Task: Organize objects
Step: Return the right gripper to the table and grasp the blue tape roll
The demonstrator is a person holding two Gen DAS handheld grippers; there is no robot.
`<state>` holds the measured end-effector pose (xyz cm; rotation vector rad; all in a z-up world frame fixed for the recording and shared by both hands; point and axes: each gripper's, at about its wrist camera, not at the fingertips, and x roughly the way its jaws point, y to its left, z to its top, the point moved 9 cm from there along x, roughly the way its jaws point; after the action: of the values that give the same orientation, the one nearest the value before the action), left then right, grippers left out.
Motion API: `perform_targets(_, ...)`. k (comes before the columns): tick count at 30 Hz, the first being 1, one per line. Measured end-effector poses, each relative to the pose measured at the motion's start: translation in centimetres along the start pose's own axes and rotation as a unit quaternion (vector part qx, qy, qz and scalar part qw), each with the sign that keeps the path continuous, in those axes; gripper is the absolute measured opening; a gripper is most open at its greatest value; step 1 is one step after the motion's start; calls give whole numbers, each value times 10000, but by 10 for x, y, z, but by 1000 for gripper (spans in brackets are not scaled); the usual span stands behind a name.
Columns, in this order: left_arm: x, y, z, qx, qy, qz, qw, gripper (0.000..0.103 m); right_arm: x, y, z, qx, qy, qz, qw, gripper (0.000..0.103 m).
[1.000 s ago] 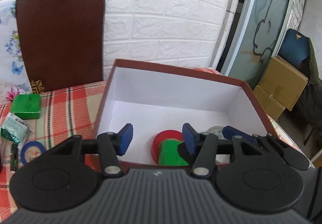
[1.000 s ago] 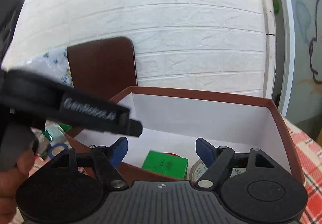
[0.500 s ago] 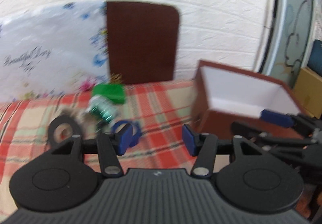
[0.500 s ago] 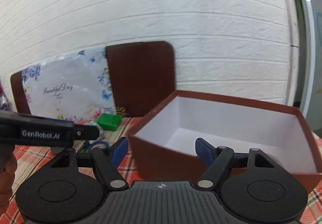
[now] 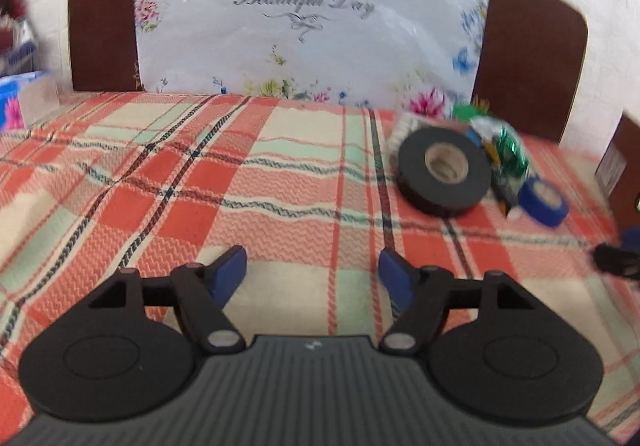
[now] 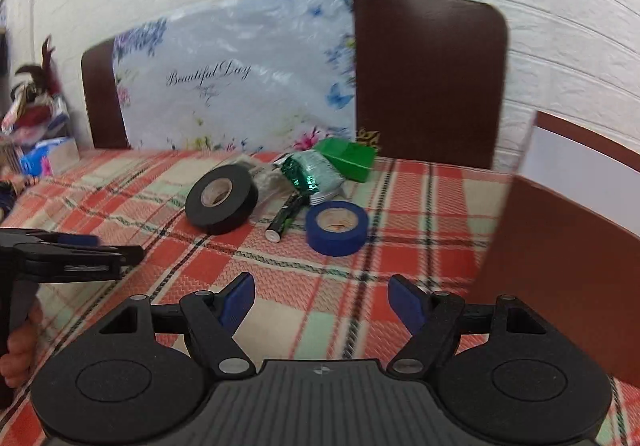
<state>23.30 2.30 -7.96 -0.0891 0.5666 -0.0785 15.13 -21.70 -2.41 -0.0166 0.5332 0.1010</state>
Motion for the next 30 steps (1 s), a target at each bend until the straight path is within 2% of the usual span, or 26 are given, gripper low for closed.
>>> perform_targets(3,3,-9,0,218,-25,36,9998,78,35,0,7,-242,42,-232,9994,71)
perform_targets(6,4,-7,0,117,-38,-73,9999,79,78,-13,11,-263,289,-541,9978,70)
perform_targets(8,3,-8,-1,121,-49,-88,9999,80,94,-20,19,27,297,-449,9985,71)
perform_targets(10,3,-9,-1,115,-50,-104,9999,81,105,-22,23,13,308,-458,9985,71)
perform_targets(11,4,-9,-2,109,-49,-108,9999,81,107,-20,24,-50,301,-453,9985,65)
perform_targets(12,4,-10,-2,117,-49,-104,9999,81,106,-17,24,-124,288,-408,9987,55)
perform_targets(14,4,-10,-2,147,-43,-72,9999,81,101,-11,20,-291,257,-405,9984,56)
perform_targets(18,5,-13,-2,307,-18,64,9995,81,82,-5,8,-198,286,-354,9988,56)
perform_targets(30,3,-18,-3,612,37,351,9975,83,-27,18,-58,-97,338,-139,9993,56)
